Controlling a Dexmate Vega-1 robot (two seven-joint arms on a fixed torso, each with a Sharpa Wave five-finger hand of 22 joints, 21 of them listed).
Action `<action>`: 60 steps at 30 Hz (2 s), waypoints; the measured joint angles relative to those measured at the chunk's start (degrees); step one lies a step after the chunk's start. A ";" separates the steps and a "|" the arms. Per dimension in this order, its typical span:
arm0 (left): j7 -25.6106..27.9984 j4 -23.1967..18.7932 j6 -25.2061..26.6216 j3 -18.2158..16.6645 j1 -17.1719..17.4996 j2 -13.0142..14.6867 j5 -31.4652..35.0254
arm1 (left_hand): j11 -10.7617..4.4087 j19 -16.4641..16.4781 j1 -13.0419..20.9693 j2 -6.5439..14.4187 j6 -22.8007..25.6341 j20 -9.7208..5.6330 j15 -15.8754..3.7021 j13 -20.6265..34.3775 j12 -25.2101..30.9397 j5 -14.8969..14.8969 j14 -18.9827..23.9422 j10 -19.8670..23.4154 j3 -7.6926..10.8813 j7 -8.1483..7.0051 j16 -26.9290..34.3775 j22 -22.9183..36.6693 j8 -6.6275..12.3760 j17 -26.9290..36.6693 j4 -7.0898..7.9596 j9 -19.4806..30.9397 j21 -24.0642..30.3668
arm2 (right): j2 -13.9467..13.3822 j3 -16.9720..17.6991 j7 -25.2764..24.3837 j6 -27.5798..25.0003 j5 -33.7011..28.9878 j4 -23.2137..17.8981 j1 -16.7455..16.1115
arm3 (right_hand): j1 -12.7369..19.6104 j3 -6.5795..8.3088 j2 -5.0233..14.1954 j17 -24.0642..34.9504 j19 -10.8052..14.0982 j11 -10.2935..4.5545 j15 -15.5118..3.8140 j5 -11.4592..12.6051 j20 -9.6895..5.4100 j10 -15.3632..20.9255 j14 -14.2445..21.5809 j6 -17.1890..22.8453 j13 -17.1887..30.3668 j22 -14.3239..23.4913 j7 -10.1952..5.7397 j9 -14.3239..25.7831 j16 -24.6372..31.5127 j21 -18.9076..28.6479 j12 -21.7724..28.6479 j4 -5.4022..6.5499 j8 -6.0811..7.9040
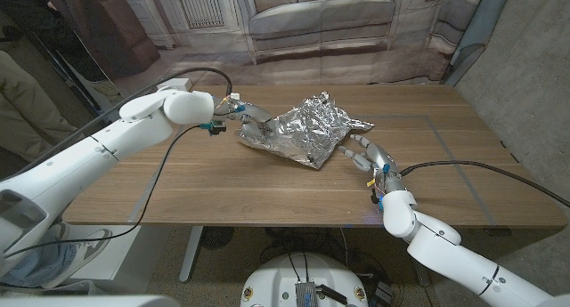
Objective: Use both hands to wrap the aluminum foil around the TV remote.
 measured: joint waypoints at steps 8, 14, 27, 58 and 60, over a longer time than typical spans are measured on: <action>-5.36 4.53 1.34 2.57 -5.26 -3.18 -4.43 | 0.12 0.00 -0.01 -0.01 -0.01 0.00 -0.17 1.39 0.00 -0.22 0.42 -0.10 0.48 0.01 0.21 0.00 0.32 1.15 0.01 0.73 0.00 | 0.31 0.28 -0.80 0.46 0.37 -0.04 -1.05 | -0.22 0.00 0.22 0.00 0.00 0.00 0.00 0.00 0.00 0.00 0.00 0.00 0.00 0.00 -0.01 0.00 0.00 0.00 0.00 0.00 0.00; -8.36 8.30 2.45 4.47 -8.72 -5.34 -7.69 | 0.53 0.00 -0.01 -0.01 -0.40 0.00 -0.40 1.41 0.00 0.04 1.01 0.30 0.94 0.40 0.65 0.01 0.51 1.79 0.00 1.26 0.23 | 0.48 0.45 -1.18 0.65 0.60 -0.11 -1.68 | -0.22 0.00 0.22 0.00 0.00 0.08 0.00 0.00 0.01 0.54 0.00 0.00 0.00 0.00 -0.01 0.00 0.00 -0.33 0.00 0.00 0.00; -10.59 14.96 5.03 8.86 -15.35 -9.53 -8.48 | 0.54 -0.31 -0.49 -0.16 -0.43 0.32 -0.50 1.49 0.00 0.31 1.52 0.31 1.58 0.82 0.65 0.14 0.87 2.90 0.16 1.60 0.45 | 0.75 0.52 -1.54 1.03 1.15 -0.16 -2.42 | -0.22 0.00 0.22 0.00 0.00 0.12 0.08 0.00 0.01 0.94 0.53 0.22 0.00 -0.01 0.21 0.01 0.00 -0.33 0.32 0.00 0.00; 3.61 21.20 3.37 17.82 -20.21 -16.75 9.70 | -0.31 -1.24 -2.74 -0.48 -0.71 0.21 -0.40 4.74 0.03 0.26 1.17 -1.37 3.10 -0.38 -0.09 0.66 0.15 3.95 0.85 -0.14 1.30 | 0.77 2.20 -3.73 1.80 2.91 -0.86 -6.00 | -0.74 0.00 0.29 0.00 0.31 0.00 0.08 0.00 -0.29 2.04 1.14 1.25 0.00 -0.01 0.18 0.02 0.00 -0.78 0.54 0.00 0.23; 4.65 21.16 3.13 18.25 -19.98 -16.92 10.87 | -0.31 -1.24 -2.75 -0.48 -0.62 0.21 -0.40 4.74 0.03 0.25 1.17 -1.37 3.15 -0.47 -0.09 0.67 0.14 3.95 0.80 -0.16 1.30 | 0.74 2.34 -3.86 1.86 2.98 -0.90 -6.18 | -0.75 0.00 0.29 -0.01 0.31 0.00 0.08 0.00 -0.29 2.04 1.14 1.47 0.00 -0.01 0.39 0.02 0.00 -0.78 0.54 0.00 0.23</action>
